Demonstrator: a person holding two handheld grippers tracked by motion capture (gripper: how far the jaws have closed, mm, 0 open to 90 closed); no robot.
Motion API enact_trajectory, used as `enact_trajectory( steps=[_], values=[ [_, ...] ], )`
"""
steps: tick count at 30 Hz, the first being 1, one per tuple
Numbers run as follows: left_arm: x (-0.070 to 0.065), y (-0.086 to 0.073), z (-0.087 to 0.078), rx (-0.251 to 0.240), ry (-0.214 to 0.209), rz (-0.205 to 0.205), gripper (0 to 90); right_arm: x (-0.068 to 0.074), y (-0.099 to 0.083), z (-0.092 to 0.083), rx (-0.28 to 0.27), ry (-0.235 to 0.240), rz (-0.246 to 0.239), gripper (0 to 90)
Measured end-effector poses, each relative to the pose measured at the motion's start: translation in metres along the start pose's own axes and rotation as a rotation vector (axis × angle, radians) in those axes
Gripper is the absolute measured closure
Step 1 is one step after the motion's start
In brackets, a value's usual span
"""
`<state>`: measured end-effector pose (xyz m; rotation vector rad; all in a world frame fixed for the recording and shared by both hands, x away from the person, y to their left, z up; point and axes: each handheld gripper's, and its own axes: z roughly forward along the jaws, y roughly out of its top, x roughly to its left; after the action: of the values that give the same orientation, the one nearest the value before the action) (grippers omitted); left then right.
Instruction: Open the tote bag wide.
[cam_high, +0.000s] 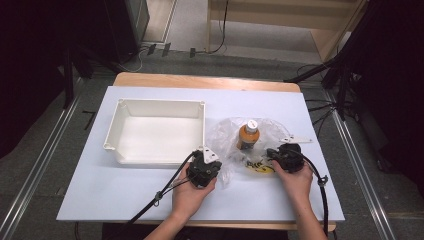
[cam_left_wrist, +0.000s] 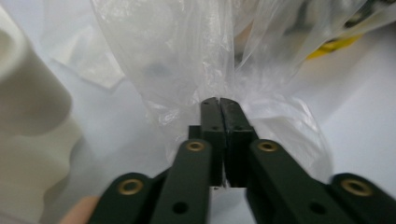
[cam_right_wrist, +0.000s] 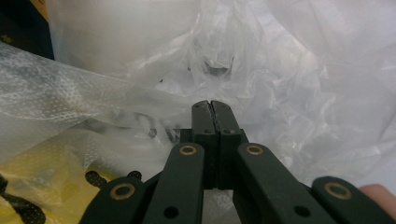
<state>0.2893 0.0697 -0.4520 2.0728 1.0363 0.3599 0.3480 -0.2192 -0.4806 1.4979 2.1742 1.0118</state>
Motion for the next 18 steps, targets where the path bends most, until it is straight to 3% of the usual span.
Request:
enact_trajectory(
  steps=[1, 2, 4, 5, 7, 8, 9, 10, 11, 12, 14, 15, 18],
  values=[
    [0.0, 0.0, 0.0, 0.0, 0.0, 0.0, 75.0, 0.0, 0.0, 0.0, 0.0, 0.0, 0.0, 90.0],
    [0.0, 0.002, -0.005, -0.026, -0.01, -0.011, 75.0, 0.0, 0.0, 0.0, -0.003, -0.001, -0.001, 90.0],
    [0.001, 0.012, -0.018, -0.097, -0.028, -0.034, 65.9, 0.001, -0.001, 0.0, -0.01, 0.003, -0.003, 90.0],
    [0.001, 0.012, -0.018, -0.097, -0.028, -0.034, 62.6, 0.001, -0.001, 0.0, -0.01, 0.003, -0.003, 90.0],
    [0.002, 0.02, -0.027, -0.143, -0.027, -0.038, 61.1, 0.001, -0.002, -0.001, -0.012, 0.007, -0.007, 90.0],
    [0.003, 0.027, -0.033, -0.183, -0.005, -0.035, 57.8, 0.0, -0.002, -0.001, -0.017, 0.012, -0.006, 90.0],
    [0.003, 0.027, -0.033, -0.183, -0.005, -0.035, 54.4, 0.0, -0.002, -0.001, -0.017, 0.012, -0.006, 90.0],
    [0.002, 0.033, -0.037, -0.226, 0.057, -0.032, 51.2, 0.0, -0.002, -0.002, -0.022, 0.019, 0.001, 90.0],
    [0.002, 0.033, -0.037, -0.226, 0.057, -0.032, 48.6, 0.0, -0.002, -0.002, -0.022, 0.019, 0.001, 90.0],
    [0.005, 0.04, -0.038, -0.25, 0.086, -0.059, 46.5, -0.001, -0.002, -0.002, -0.026, 0.024, 0.001, 90.0],
    [0.007, 0.044, -0.035, -0.245, 0.091, -0.069, 44.5, -0.001, -0.002, -0.002, -0.025, 0.025, 0.0, 90.0],
    [0.01, 0.05, -0.027, -0.205, 0.084, -0.083, 43.3, 0.0, -0.003, -0.002, -0.025, 0.022, -0.001, 90.0],
    [0.011, 0.055, -0.018, -0.168, 0.08, -0.091, 43.2, 0.0, -0.003, -0.002, -0.027, 0.026, -0.005, 90.0]
  ],
)
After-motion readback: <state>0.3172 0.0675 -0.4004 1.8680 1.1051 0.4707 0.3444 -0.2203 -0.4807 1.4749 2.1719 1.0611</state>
